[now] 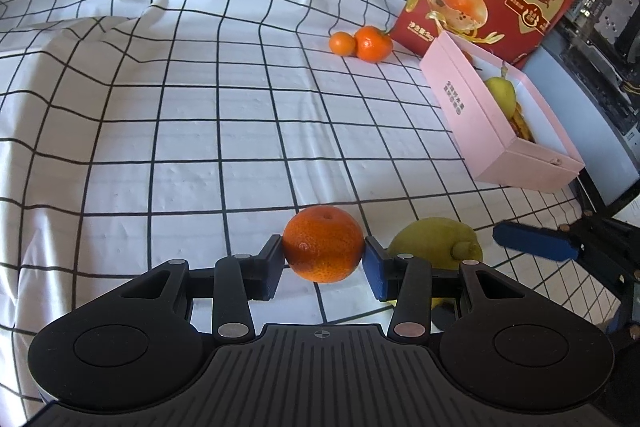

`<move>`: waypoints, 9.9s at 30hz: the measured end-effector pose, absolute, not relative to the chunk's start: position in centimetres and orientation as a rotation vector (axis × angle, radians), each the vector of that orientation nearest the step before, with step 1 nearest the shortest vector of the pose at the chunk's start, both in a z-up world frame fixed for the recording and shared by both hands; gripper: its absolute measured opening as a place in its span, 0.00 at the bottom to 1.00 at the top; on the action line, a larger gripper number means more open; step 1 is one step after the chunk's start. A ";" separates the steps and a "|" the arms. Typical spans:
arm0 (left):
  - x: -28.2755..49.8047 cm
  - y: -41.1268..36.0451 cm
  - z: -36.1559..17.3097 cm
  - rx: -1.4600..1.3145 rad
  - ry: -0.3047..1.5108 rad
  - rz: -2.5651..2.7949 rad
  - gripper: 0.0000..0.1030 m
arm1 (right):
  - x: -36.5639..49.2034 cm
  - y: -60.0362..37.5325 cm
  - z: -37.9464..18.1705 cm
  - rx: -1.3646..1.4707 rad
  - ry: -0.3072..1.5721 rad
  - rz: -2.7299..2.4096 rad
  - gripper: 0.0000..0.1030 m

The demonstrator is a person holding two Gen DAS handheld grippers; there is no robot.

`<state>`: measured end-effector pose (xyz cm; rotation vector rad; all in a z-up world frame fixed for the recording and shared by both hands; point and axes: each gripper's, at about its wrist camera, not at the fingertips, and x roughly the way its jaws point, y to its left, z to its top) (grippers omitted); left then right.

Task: Organize fruits
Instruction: 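Hold the pear and tangerine above the cloth with both tools, then carry the tangerine and pear over the pink box with both tools, then release the tangerine into the box with the left tool while the right tool lowers the pear in, then open the right tool over the box and move both tools to the loose tangerines, then grasp a small tangerine with the left tool while the right tool grasps a larger tangerine, then carry both tangerines over the pink box with both tools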

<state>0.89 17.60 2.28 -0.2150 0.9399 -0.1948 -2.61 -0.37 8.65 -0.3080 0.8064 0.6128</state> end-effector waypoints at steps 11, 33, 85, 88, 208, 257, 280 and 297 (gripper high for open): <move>-0.1 19.3 2.7 -0.234 0.933 -0.118 0.47 | -0.2 1.5 6.9 -0.310 0.857 0.644 0.73; 7.5 8.3 14.7 -0.160 0.698 -0.428 0.46 | 0.9 -11.5 20.0 -0.132 0.604 0.377 0.56; 18.4 -4.6 9.5 -0.133 0.728 -0.377 0.46 | 12.3 -25.6 10.7 -0.041 0.746 0.267 0.56; 16.1 -1.5 9.5 -0.159 0.750 -0.333 0.46 | 13.9 -24.7 9.2 -0.068 0.770 0.279 0.56; 25.1 9.2 1.3 0.141 0.902 -0.235 0.34 | 4.8 -10.1 6.6 -0.059 1.065 0.492 0.47; 4.1 9.8 6.3 -0.295 0.960 -0.535 0.34 | 1.5 -10.2 8.5 -0.154 0.855 0.451 0.48; 18.7 -4.0 9.7 -0.414 0.808 -0.609 0.33 | 2.0 -22.3 13.7 -0.115 0.766 0.233 0.48; 6.7 4.7 5.2 -0.231 0.844 -0.329 0.33 | 20.4 -21.6 10.9 -0.192 0.786 0.205 0.48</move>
